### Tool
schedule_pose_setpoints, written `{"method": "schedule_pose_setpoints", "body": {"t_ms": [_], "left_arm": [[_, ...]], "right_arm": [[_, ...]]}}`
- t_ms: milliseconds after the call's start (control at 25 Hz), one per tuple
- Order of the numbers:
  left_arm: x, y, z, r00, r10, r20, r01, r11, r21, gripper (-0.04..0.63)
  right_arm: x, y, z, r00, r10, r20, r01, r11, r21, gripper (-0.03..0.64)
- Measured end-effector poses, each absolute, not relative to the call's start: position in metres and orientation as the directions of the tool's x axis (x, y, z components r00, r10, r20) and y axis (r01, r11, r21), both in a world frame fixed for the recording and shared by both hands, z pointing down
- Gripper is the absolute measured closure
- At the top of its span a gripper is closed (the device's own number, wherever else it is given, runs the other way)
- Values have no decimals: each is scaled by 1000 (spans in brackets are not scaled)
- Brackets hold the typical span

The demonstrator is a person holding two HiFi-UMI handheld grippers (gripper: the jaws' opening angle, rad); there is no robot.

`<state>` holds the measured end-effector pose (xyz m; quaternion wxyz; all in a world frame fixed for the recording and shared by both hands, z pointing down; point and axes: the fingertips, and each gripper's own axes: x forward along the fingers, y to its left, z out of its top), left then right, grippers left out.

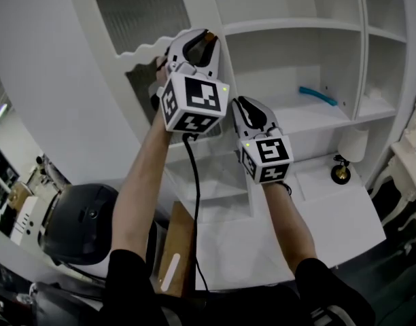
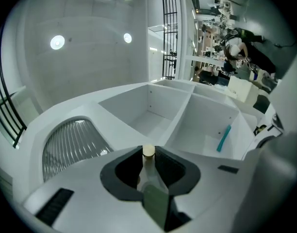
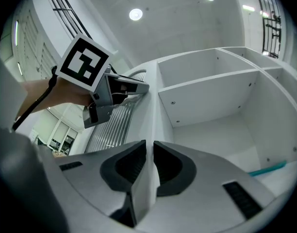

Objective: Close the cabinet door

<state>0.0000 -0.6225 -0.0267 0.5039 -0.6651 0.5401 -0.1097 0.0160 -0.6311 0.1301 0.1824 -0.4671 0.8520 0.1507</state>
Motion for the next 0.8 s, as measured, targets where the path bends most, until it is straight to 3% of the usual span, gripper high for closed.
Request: {"method": "schedule_pose_setpoints", "body": {"t_ms": [320,440,800], "left_arm": [[-18,-604,-4,349,-824,-445,-678,105,-727,511],[-25,-588,13,353,-821,-450,-693,94,-714,569],[-48,-558,92,377,-843,-385,-772,-56,-633,583]], "right_arm": [[18,-616,152,-482,-776,-407,-862,503,62,555],[32,-605,165,-447,-790,-420,-869,494,-6,555],[48,-572,198,-372,-826,-423,-882,457,-117,577]]}}
